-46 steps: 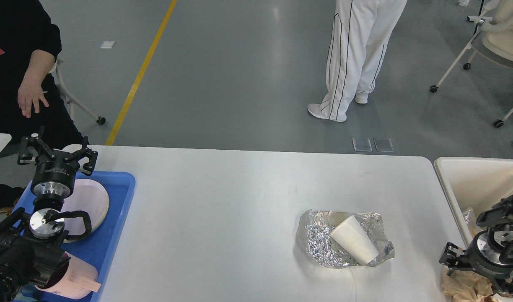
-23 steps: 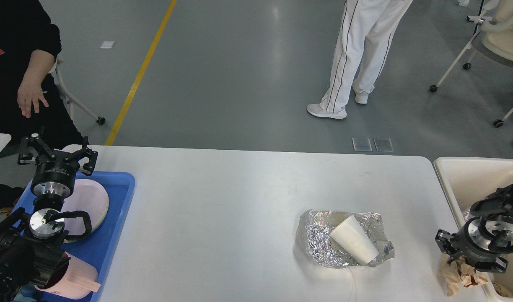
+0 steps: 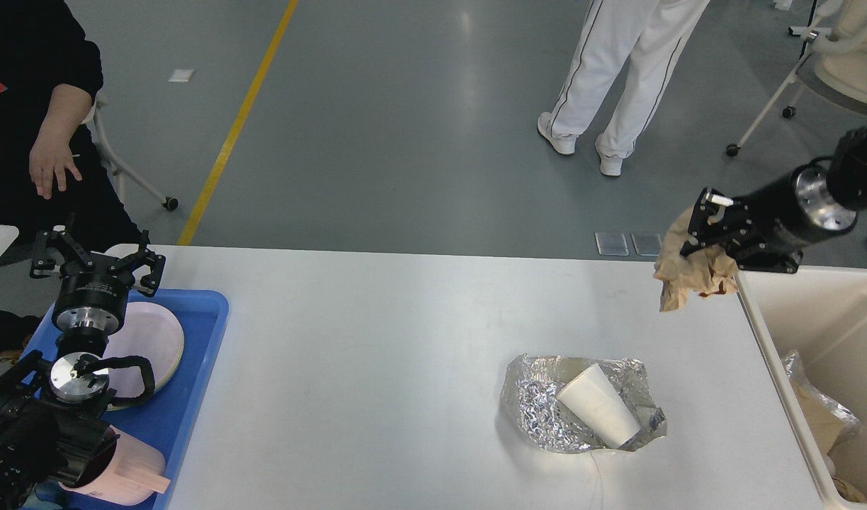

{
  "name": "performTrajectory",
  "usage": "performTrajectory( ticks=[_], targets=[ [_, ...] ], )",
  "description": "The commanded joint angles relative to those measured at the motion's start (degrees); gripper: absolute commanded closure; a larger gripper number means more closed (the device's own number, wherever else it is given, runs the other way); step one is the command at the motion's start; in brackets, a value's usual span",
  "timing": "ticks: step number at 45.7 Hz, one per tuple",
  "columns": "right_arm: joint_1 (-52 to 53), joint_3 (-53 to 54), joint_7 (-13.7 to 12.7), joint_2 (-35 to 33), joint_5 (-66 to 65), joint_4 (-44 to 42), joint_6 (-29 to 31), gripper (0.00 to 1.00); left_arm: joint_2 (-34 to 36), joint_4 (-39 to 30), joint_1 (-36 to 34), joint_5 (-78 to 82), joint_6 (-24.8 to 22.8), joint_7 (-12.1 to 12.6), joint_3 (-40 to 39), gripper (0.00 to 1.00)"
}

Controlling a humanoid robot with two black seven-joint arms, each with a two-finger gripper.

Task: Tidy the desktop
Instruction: 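Carry the paper scrap into the white bin and release it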

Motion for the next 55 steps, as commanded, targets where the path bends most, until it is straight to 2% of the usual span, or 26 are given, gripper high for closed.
performTrajectory(
  ticks=[1,9,14,19,26,32,33,36,37,43,55],
  targets=[
    [6.4,0.1,0.1,0.0,2.4,-0.6,1.1,1.0,0.0,0.0,0.0,0.0,0.0,0.0,0.0,0.04],
    [7.0,-0.8,0.0,-0.7,3.3,-4.4,-0.2,1.0,0.0,0.0,0.0,0.0,0.0,0.0,0.0,0.04],
    [4.0,-3.0,0.0,-2.0,3.3,-6.7,-4.5,1.0,0.0,0.0,0.0,0.0,0.1,0.0,0.0,0.04],
    [-5.3,-3.5,0.0,-3.7,3.1,-9.5,-12.6,1.0,0.0,0.0,0.0,0.0,0.0,0.0,0.0,0.04],
    [-24.3,-1.8,0.0,-4.3,3.3,-17.4,-25.5,1.0,0.0,0.0,0.0,0.0,0.1,0.0,0.0,0.04],
    [-36.6,1.3,0.1,-4.1,3.3,-22.9,-31.8,0.99,0.0,0.0,0.0,0.0,0.0,0.0,0.0,0.04],
    [-38.6,1.9,0.1,-3.8,3.2,-24.4,-32.2,0.84,0.0,0.0,0.0,0.0,0.0,0.0,0.0,0.04],
    [-44.1,3.3,0.1,-3.0,3.2,-30.2,-33.1,0.09,0.0,0.0,0.0,0.0,0.0,0.0,0.0,0.04],
    [-45.6,4.0,0.1,-2.3,3.2,-32.4,-33.1,0.0,-0.1,0.0,0.0,0.0,0.0,0.0,0.0,0.04],
    [-53.7,6.7,0.1,1.7,3.3,-39.0,-32.8,0.0,0.0,0.0,0.0,0.0,0.0,0.0,0.0,0.04],
    [-55.8,8.7,0.3,1.9,3.2,-39.1,-32.8,0.0,0.0,0.0,0.0,0.0,0.0,0.0,0.0,0.04]
  ],
)
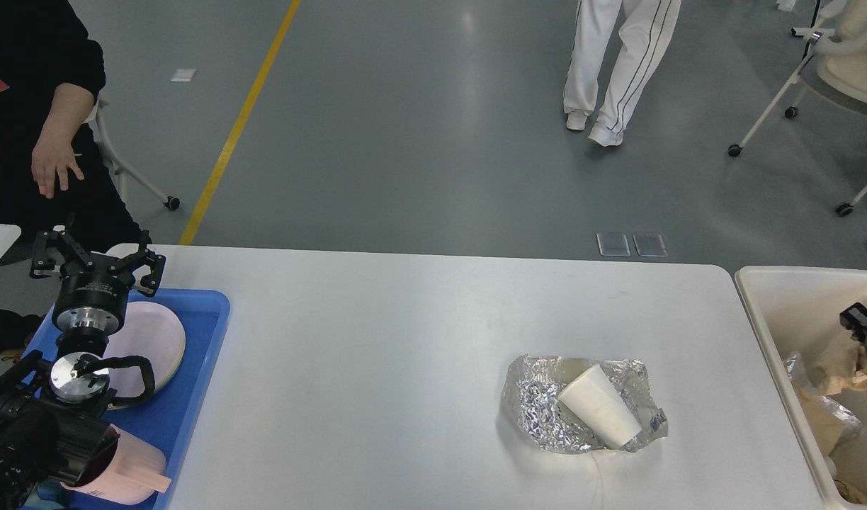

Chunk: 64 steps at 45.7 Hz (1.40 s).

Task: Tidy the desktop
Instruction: 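Carry the paper scrap into the white bin and release it, then swing the right gripper back over the foil and paper cup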

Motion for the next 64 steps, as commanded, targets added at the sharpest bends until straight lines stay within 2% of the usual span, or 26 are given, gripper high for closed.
performTrajectory(
  ticks=[1,11,18,29,35,41,48,64],
  targets=[
    [0.5,0.2,0.0,0.1,0.0,0.1,0.0,0.0,0.0,0.0,0.0,0.0,0.0,0.0,0.0,0.04],
    [4.6,0.2,0.0,1.0,-0.1,1.2,0.6,0.0,-0.1,0.0,0.0,0.0,0.0,0.0,0.0,0.04],
    [12.7,-0.7,0.0,0.6,0.0,9.0,1.1,0.0,-0.1,0.0,0.0,0.0,0.0,0.0,0.0,0.04],
    [28.2,-1.3,-0.1,0.2,0.2,19.9,8.9,0.0,0.0,0.0,-0.1,0.0,0.0,0.0,0.0,0.04],
    [39.4,-6.6,-0.1,1.5,0.3,25.6,14.5,0.0,0.0,0.0,0.0,0.0,0.0,0.0,0.0,0.04],
    [50.3,-11.5,-0.1,5.0,0.3,28.6,22.4,0.0,0.0,0.0,0.0,0.0,0.0,0.0,0.0,0.04],
    [56.7,-13.2,-0.1,10.7,0.4,29.8,30.4,0.0,0.0,0.0,0.0,0.0,0.0,0.0,0.0,0.04],
    [63.8,-18.5,-0.1,22.7,0.3,32.2,31.6,0.0,0.0,0.0,0.0,0.0,0.0,0.0,0.0,0.04]
  ],
)
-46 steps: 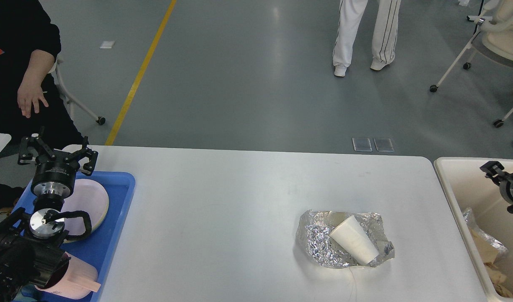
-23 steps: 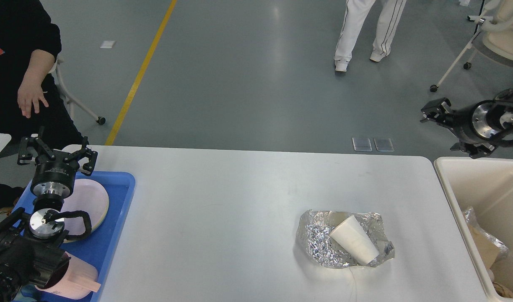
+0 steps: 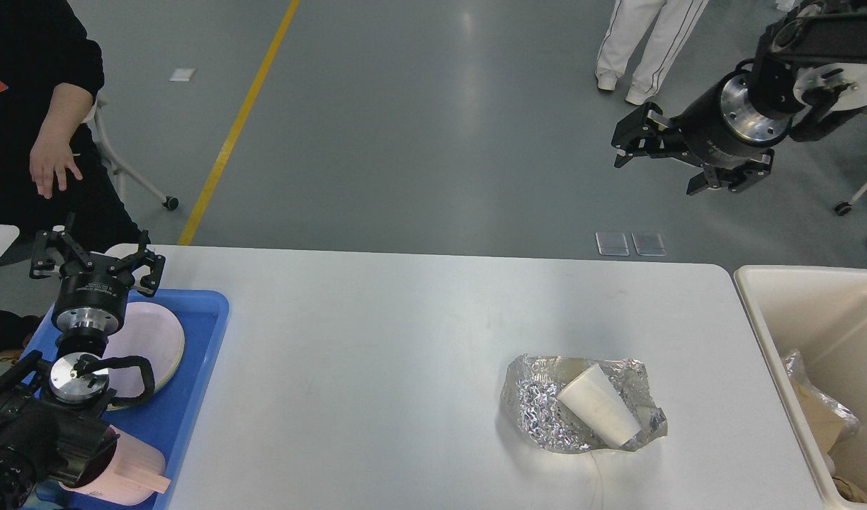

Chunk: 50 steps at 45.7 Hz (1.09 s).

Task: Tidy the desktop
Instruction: 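Swing the right gripper back over the foil and paper cup, then lower the right gripper onto the foil with the cup and grasp it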

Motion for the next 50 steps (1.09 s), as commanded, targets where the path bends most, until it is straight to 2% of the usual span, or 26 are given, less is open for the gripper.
performTrajectory(
  ticks=[1,7,21,26,35,50],
  targets=[
    [1.3,-0.9,0.0,2.9,-0.1,0.1,0.0,0.0,0.0,0.0,0.0,0.0,0.0,0.0,0.0,0.04],
    [-1.1,-0.2,0.0,2.4,-0.5,-0.3,-0.6,0.0,0.0,0.0,0.0,0.0,0.0,0.0,0.0,0.04],
    [-20.4,2.5,0.0,-6.6,-0.5,-0.5,-1.3,0.0,0.0,0.0,0.0,0.0,0.0,0.0,0.0,0.04],
    [-27.5,4.6,-0.1,-8.8,-0.8,-0.5,-5.1,0.0,0.0,0.0,-0.1,0.0,0.0,0.0,0.0,0.04],
    [-37.2,4.6,0.0,-8.5,-1.6,-0.5,-14.1,0.0,0.0,0.0,0.0,0.0,0.0,0.0,0.0,0.04],
    [-41.0,5.2,0.1,-6.8,-2.9,-0.5,-15.8,0.0,-0.1,0.0,0.0,0.0,0.0,0.0,0.0,0.04]
  ],
)
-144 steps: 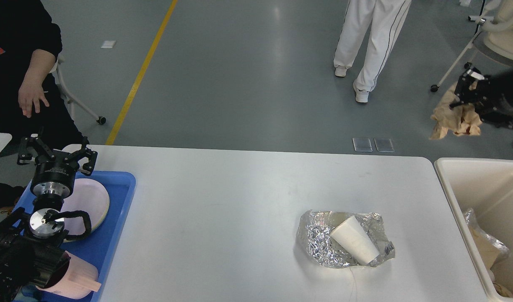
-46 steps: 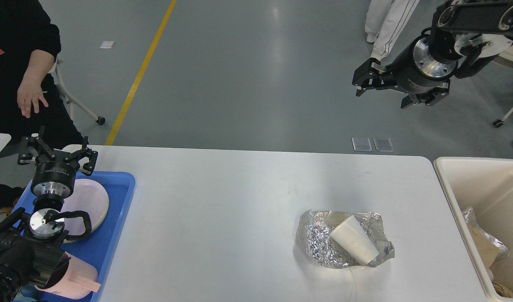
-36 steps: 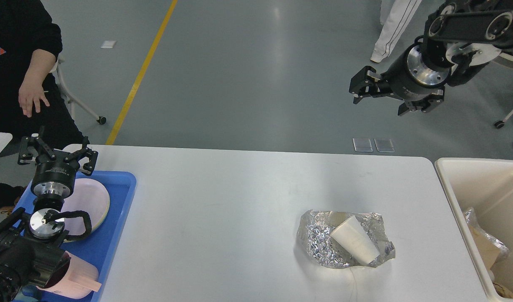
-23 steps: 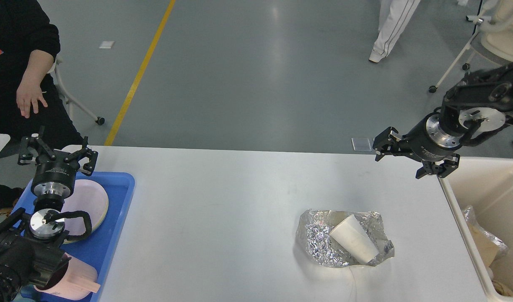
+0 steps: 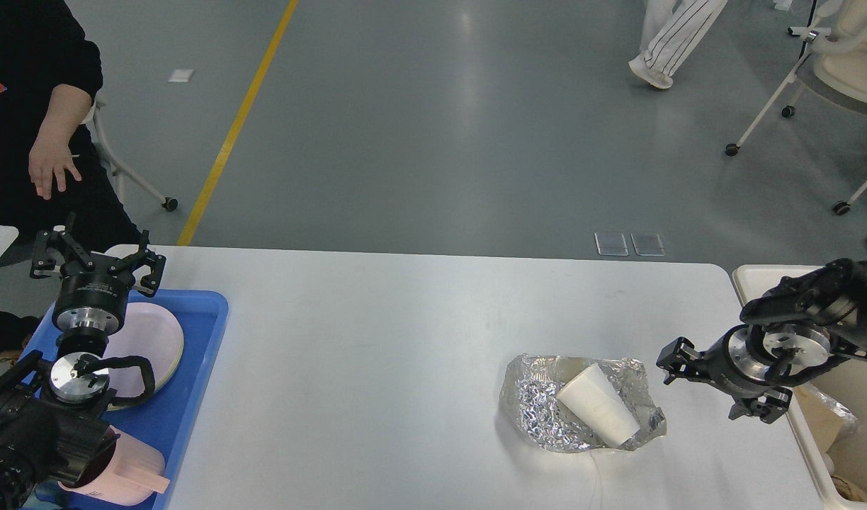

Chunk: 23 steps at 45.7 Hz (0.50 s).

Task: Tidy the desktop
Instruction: 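Lower the right gripper onto the foil with the cup and grasp it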

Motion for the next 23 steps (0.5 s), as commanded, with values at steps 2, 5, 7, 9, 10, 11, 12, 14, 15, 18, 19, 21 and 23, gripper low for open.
performTrajectory(
  ticks=[2,5,7,9,10,11,12,14,15,18,19,21,23],
  targets=[
    [-1.1,0.3,0.0,0.9,-0.1,0.0,-0.1,0.0,0.0,0.0,-0.1,0.0,0.0,0.0,0.0,0.04],
    [-1.2,0.4,0.1,1.0,-0.1,0.0,-0.1,0.0,0.0,0.0,0.0,0.0,0.0,0.0,0.0,0.04],
    [-1.7,0.5,0.1,1.4,-0.1,0.0,-0.1,0.0,0.0,0.0,0.0,0.0,0.0,0.0,0.0,0.04],
    [-2.3,0.7,0.1,1.7,-0.2,-0.1,-0.2,0.0,-0.1,0.0,0.0,0.0,0.0,0.0,0.0,0.04],
    [-2.6,0.7,0.1,1.9,-0.2,-0.1,-0.3,0.0,0.0,0.0,0.0,0.0,0.0,0.0,0.0,0.04],
    [-2.8,0.7,0.1,2.0,-0.2,-0.2,-0.4,0.0,0.0,0.0,0.0,0.0,0.0,0.0,0.0,0.04],
    [-3.0,0.8,0.1,2.1,-0.2,-0.2,-0.6,0.0,-0.1,0.0,0.0,0.0,0.0,0.0,0.0,0.04],
    [-3.5,1.0,0.1,2.3,-0.2,-0.3,-1.1,0.0,0.0,0.0,0.0,0.0,0.0,0.0,0.0,0.04],
    [-3.8,1.0,0.1,2.5,-0.2,-0.3,-1.5,0.0,0.0,0.0,0.0,0.0,0.0,0.0,0.0,0.04],
    [-4.3,1.0,0.1,2.9,-0.2,-0.3,-1.7,0.0,0.0,0.0,0.0,0.0,0.0,0.0,0.0,0.04],
    [-4.5,1.0,0.1,3.0,-0.2,-0.3,-1.7,0.0,0.0,0.0,0.0,0.0,0.0,0.0,0.0,0.04],
    [-4.8,1.1,0.1,3.0,-0.2,-0.6,-1.7,0.0,0.0,0.0,0.0,0.0,0.0,0.0,0.0,0.04],
    [-4.9,1.1,0.1,3.1,-0.2,-0.9,-1.7,0.0,0.0,0.0,0.0,0.0,0.0,0.0,0.0,0.04]
  ],
)
